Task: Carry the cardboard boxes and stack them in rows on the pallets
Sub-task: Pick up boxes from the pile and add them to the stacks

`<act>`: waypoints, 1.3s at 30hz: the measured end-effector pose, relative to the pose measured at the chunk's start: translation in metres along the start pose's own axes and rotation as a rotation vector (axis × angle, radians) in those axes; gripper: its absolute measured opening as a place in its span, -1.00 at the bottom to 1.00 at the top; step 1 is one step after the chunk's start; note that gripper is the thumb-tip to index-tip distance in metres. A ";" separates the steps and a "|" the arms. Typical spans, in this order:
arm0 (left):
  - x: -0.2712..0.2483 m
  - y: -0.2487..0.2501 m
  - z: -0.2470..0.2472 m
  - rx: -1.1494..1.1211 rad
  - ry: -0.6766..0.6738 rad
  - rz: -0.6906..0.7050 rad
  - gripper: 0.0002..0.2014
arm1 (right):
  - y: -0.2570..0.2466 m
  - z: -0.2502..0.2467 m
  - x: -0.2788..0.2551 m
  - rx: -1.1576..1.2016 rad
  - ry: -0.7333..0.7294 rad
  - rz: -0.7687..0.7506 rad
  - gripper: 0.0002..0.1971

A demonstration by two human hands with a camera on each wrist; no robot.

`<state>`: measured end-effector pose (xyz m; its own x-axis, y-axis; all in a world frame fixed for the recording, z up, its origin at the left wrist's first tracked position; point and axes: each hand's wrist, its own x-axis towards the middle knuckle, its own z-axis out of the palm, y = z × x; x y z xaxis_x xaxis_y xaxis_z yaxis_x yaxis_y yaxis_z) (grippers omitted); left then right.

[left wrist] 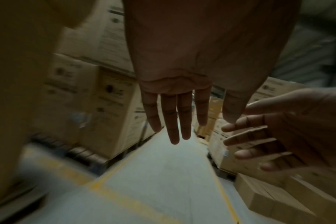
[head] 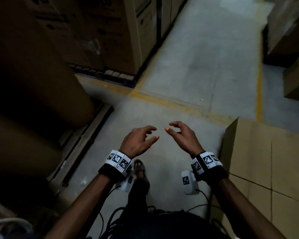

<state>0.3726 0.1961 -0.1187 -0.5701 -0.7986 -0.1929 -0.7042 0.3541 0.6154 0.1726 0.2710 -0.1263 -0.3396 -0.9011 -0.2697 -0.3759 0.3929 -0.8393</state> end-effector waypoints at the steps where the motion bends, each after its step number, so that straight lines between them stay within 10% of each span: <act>1: 0.032 -0.003 -0.013 0.027 -0.019 0.033 -0.51 | -0.008 -0.003 0.026 0.007 0.034 0.010 -0.58; 9: 0.251 0.007 -0.089 0.025 -0.148 0.246 -0.55 | -0.055 -0.044 0.186 0.050 0.236 0.137 -0.58; 20: 0.521 0.111 -0.042 0.036 -0.391 0.491 -0.51 | -0.008 -0.179 0.362 0.214 0.535 0.286 -0.61; 39: 0.923 0.491 0.128 0.182 -0.630 0.888 -0.53 | 0.121 -0.597 0.589 0.336 0.907 0.485 -0.63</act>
<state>-0.5540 -0.3049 -0.0928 -0.9810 0.1482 -0.1250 0.0403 0.7866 0.6161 -0.5878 -0.1027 -0.1049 -0.9519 -0.1372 -0.2738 0.1790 0.4763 -0.8609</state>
